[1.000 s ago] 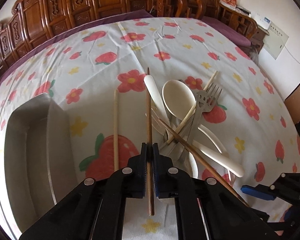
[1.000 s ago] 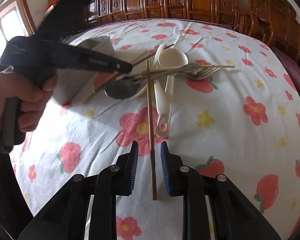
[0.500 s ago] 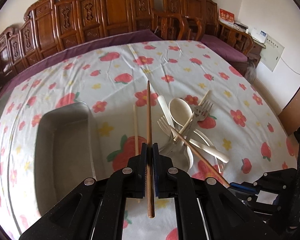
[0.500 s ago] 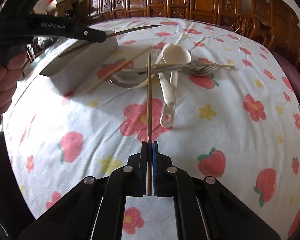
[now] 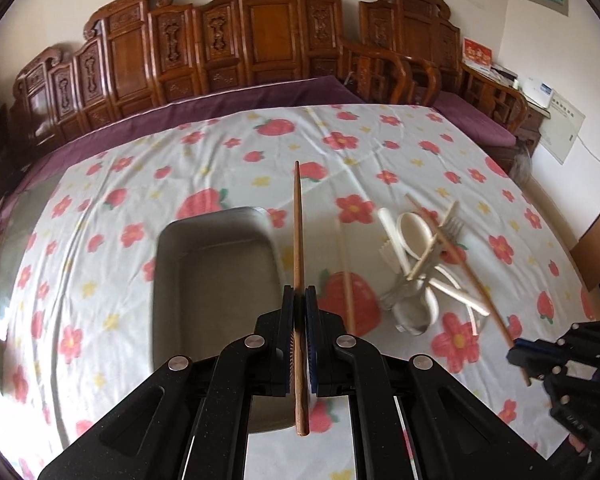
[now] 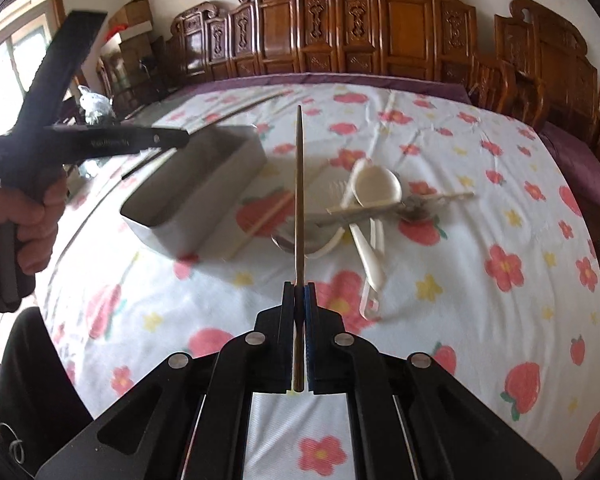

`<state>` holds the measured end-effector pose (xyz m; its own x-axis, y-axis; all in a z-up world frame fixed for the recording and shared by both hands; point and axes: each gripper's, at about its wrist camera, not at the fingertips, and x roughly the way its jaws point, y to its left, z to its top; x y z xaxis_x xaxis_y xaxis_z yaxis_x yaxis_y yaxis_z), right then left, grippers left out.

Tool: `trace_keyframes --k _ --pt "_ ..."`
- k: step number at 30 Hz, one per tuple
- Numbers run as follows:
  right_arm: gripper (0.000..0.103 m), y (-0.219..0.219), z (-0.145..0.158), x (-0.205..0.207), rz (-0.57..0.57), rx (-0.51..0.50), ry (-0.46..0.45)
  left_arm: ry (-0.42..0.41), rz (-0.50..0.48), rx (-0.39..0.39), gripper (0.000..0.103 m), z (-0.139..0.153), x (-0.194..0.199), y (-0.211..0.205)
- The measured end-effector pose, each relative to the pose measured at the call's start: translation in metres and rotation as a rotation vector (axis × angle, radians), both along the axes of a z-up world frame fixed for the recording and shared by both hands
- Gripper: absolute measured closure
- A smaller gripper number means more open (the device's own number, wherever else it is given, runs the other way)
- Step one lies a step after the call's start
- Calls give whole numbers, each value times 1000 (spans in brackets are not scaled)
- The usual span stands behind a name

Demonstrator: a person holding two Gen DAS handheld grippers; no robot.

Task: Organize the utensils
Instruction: 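Carry both chopsticks over the grey tray and open both grippers to drop them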

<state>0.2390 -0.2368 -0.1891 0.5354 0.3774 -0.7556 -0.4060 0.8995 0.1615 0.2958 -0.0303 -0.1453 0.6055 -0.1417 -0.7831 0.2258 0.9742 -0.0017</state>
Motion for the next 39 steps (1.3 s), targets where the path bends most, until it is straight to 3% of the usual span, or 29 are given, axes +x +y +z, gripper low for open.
trace_keyframes --k 13,26,30,39 --pt "97 53 27 8 43 43 -29 47 64 29 98 -20 -5 49" --pt "97 86 26 21 62 53 -16 72 83 7 98 -40 3 68" --pt "97 94 20 25 65 50 -1 70 103 7 81 -43 4 74" --pt "97 114 9 39 74 60 20 -26 149 -35 77 -25 -13 95"
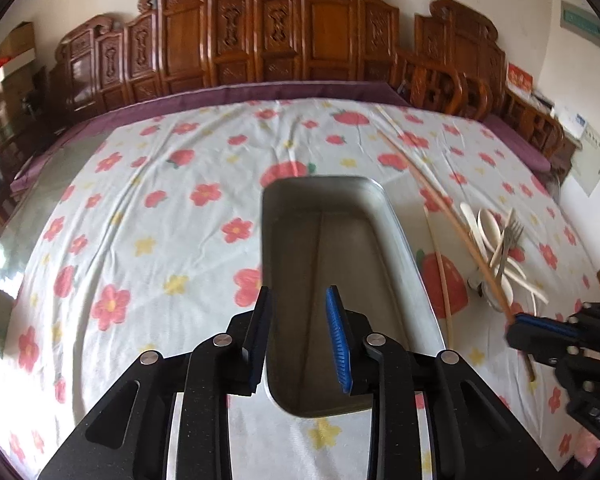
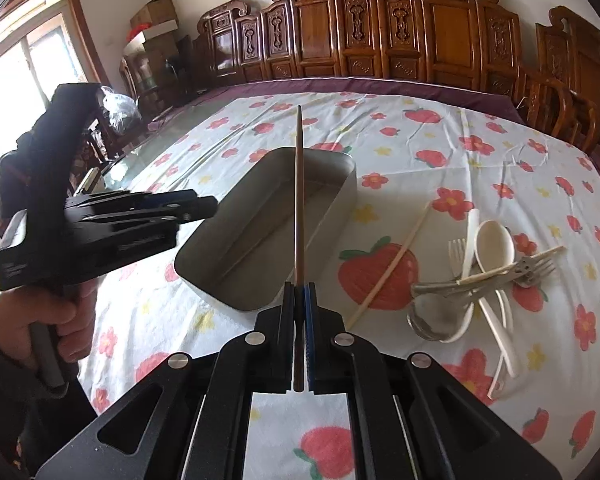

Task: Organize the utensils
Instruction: 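Carry both chopsticks over the grey tray and open both grippers to drop them, then move the right gripper back to the pile and grasp another chopstick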

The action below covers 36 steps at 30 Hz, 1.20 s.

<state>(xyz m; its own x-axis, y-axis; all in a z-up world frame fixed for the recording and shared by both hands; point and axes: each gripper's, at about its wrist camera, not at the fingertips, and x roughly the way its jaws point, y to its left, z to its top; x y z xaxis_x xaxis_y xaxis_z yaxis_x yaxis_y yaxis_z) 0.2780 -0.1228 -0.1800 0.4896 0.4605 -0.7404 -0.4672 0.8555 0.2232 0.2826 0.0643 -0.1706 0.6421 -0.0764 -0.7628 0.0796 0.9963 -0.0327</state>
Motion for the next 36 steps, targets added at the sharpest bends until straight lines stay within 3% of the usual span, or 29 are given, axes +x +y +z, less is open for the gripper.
trace_keyframes --k 7,18,26,36 --pt "97 22 -4 14 15 3 4 -44 47 -59 77 6 -11 24" --pt "97 49 -21 35 5 34 43 -85 62 -33 77 6 -19 39" --pt "95 63 -23 37 5 -10 -12 -92 45 -63 77 6 -22 46" --pt "93 30 -10 25 7 2 -50 -114 1 -74 77 20 -32 30"
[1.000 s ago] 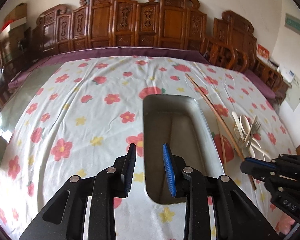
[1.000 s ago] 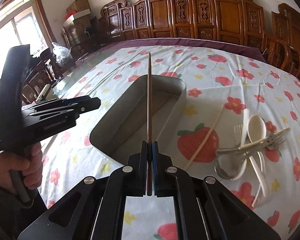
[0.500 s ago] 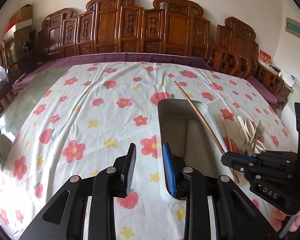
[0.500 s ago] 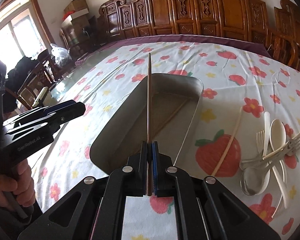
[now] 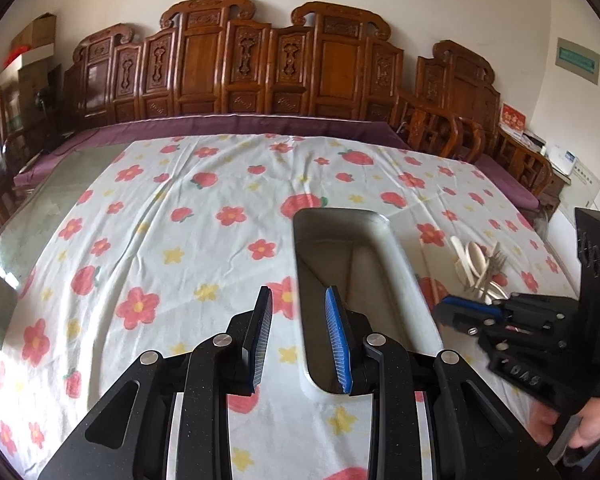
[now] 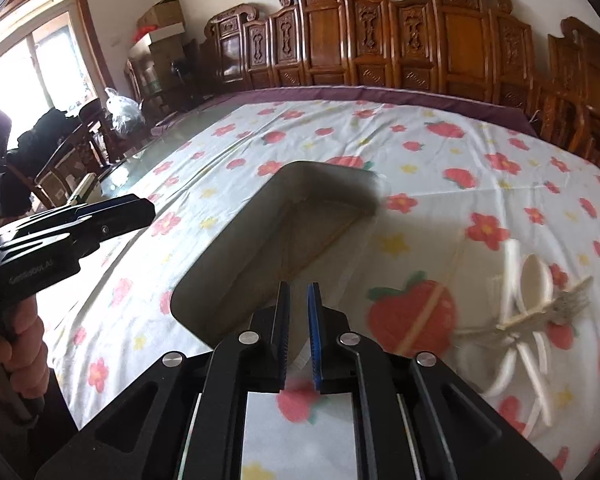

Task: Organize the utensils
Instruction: 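Move the right gripper back to the pile and grasp another chopstick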

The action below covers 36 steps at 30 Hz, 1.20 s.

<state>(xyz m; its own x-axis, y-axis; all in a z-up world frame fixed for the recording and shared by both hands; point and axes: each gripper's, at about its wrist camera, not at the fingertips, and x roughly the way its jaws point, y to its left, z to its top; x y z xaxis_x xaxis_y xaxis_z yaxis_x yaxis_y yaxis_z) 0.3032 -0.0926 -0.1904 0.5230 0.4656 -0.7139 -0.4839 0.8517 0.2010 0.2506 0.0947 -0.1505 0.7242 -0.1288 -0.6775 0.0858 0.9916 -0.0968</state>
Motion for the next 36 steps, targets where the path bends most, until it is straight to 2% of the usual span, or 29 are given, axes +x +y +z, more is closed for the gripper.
trace_keyframes --k 3,6,14,18,22,25,31,36 --pt "92 -29 3 -9 -28 -22 -15 1 -29 -5 77 0 -3 -12" --pt "76 -65 2 -17 -71 -61 -21 3 -63 -12 77 -2 -5 -26" --pt "75 -133 -9 -15 -191 -95 -1 32 -149 -6 77 -15 -10 -64" --pt "75 -145 -17 -7 -225 -100 17 34 -172 -4 77 -18 -13 -77" --pt "68 -151 -27 3 -254 -106 51 39 -185 -6 77 -22 -16 -85" --pt "68 -152 -34 13 -272 -102 70 42 -194 -8 77 -24 -18 -89" --pt "68 -156 -33 34 -318 -73 99 57 -207 -23 77 -22 -17 -97" --pt "68 -179 -32 58 -373 -70 128 65 -260 15 77 -16 -13 -119"
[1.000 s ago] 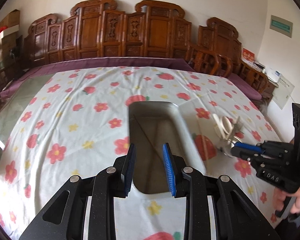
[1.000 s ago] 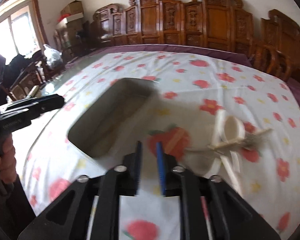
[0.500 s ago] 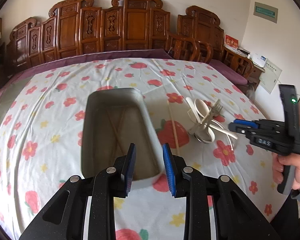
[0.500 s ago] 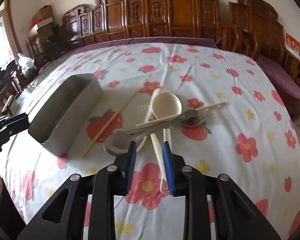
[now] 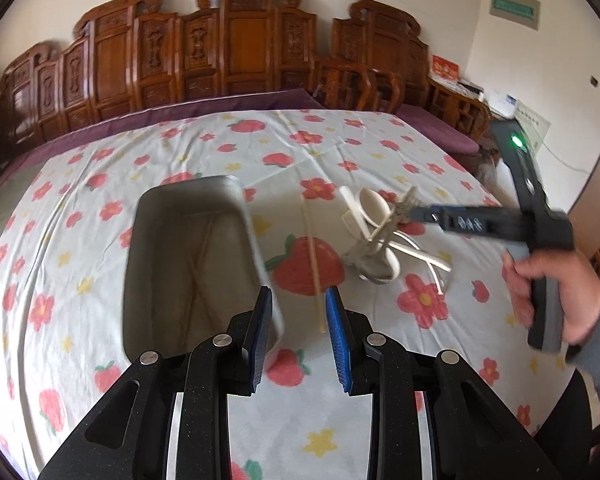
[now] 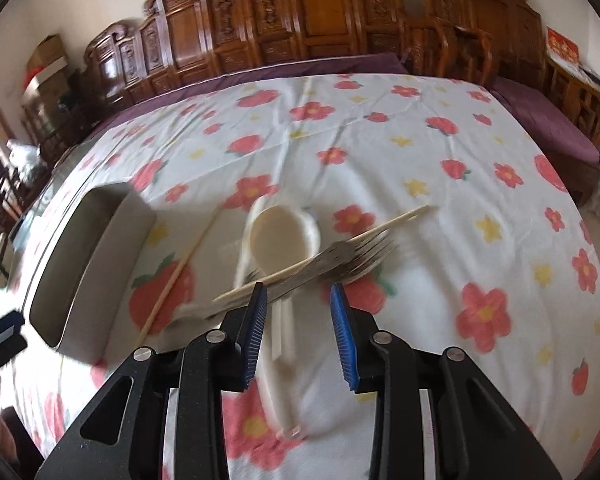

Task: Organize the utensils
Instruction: 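Move the right gripper back to the pile and grasp another chopstick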

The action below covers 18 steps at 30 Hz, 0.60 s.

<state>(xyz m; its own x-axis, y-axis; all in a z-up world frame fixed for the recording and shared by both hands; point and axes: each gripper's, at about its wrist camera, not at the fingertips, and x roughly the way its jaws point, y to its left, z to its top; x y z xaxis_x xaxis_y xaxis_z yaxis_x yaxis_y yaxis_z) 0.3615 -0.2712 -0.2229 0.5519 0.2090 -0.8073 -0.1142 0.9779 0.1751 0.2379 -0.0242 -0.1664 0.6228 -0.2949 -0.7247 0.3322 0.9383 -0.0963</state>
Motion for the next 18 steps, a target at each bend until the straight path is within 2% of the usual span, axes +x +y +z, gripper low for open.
trace_keyframes --k 7,18 --pt "68 -31 -10 46 -70 13 58 37 -55 28 77 -3 25 -31" --pt "68 -40 -39 100 -117 -40 195 97 -50 76 77 -9 72 -47"
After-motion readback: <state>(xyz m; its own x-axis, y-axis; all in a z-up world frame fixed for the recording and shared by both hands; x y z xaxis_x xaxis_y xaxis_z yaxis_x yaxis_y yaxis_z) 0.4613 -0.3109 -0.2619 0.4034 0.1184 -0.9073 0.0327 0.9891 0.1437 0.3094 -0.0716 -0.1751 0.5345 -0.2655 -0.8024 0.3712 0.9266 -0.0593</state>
